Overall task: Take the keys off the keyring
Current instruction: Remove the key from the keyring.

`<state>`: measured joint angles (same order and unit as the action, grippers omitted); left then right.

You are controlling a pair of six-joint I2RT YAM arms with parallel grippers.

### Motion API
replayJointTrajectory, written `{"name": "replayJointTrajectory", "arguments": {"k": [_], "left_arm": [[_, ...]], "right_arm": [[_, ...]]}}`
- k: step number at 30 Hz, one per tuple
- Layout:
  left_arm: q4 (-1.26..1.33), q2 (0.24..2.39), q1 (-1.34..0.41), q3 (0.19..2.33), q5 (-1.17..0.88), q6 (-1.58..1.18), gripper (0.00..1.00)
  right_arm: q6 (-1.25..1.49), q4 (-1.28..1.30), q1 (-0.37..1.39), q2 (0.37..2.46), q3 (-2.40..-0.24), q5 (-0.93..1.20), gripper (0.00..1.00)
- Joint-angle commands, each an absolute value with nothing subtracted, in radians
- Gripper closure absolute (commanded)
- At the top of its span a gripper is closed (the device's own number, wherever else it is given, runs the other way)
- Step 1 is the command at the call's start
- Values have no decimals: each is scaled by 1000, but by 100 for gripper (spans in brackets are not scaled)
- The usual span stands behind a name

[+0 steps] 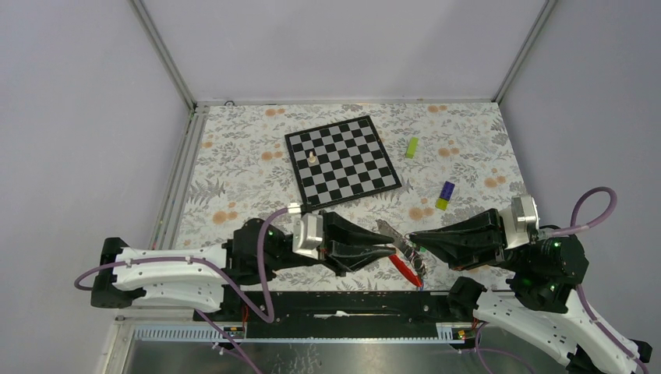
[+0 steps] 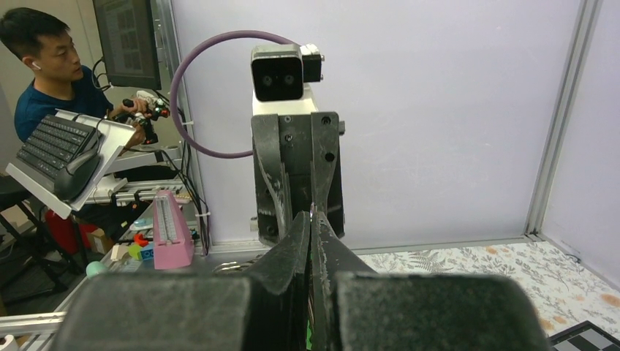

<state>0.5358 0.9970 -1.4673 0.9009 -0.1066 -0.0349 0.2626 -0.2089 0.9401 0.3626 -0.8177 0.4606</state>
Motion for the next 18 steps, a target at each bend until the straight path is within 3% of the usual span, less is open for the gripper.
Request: {"name": "replayJointTrajectory", "arguments": {"k": [1,18], "left_arm": [[595,1040,-1473,940,-140,-47,76],[629,1056,-1473,953,-119,-41,79]], "right_arm": [[276,-294,940,370,-817,441,100],[285,-297,940,364,-810,440,100]]}}
